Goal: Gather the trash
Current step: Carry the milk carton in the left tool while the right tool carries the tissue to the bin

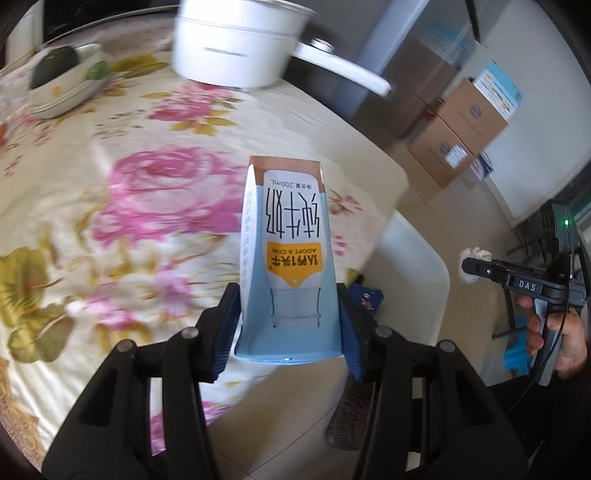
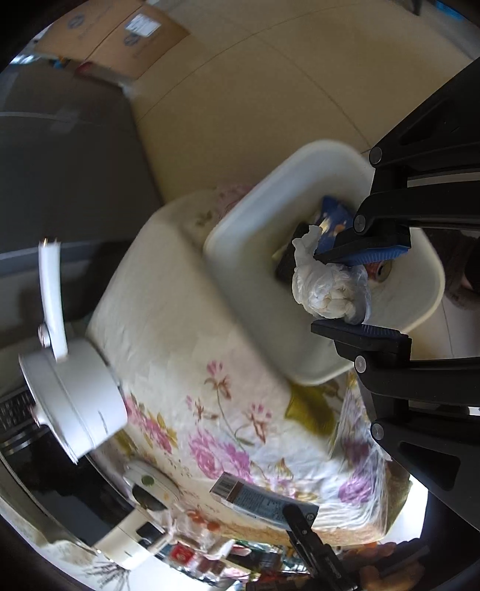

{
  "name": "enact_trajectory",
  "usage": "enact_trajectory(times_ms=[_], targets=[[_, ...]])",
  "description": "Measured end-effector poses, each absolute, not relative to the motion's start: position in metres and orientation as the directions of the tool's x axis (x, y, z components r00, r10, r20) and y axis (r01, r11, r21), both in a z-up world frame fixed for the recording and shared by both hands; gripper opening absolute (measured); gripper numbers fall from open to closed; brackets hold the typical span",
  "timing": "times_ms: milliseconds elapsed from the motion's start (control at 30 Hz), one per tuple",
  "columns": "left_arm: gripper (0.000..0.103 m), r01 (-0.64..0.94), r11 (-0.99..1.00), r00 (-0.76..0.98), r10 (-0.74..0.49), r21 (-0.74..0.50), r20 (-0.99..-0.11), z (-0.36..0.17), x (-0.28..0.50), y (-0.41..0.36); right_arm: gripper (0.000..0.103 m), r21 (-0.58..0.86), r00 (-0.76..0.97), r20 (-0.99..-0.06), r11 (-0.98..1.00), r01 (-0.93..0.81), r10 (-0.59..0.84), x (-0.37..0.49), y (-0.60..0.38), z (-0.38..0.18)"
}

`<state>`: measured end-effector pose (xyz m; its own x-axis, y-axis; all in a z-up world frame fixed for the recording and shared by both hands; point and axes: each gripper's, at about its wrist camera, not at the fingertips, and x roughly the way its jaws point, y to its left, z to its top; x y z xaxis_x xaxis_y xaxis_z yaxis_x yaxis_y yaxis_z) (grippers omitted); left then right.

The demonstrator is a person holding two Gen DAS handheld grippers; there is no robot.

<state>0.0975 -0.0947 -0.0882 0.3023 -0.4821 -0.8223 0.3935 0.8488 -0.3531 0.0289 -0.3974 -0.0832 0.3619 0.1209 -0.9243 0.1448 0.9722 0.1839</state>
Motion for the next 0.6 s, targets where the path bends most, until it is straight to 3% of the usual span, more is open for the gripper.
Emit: enact_trajectory(times_ms=[400,600], targets=[[0.052,0.602,0.718,0.115,-0.509,-0.348,-0.853,-0.109,0.076,-0.215,0.029,0.147,0.324,-0.943,0.971,0.19,0.08,0.004,-0.439,-0.098],[0.052,0.636,0.687,0.059,-0.498,-0.352,-0.865,-0.121,0.074,-0.249,0.029,0.152,0.323,-0.943,0.965,0.213,0.078,0.001,-0.45,-0.099]])
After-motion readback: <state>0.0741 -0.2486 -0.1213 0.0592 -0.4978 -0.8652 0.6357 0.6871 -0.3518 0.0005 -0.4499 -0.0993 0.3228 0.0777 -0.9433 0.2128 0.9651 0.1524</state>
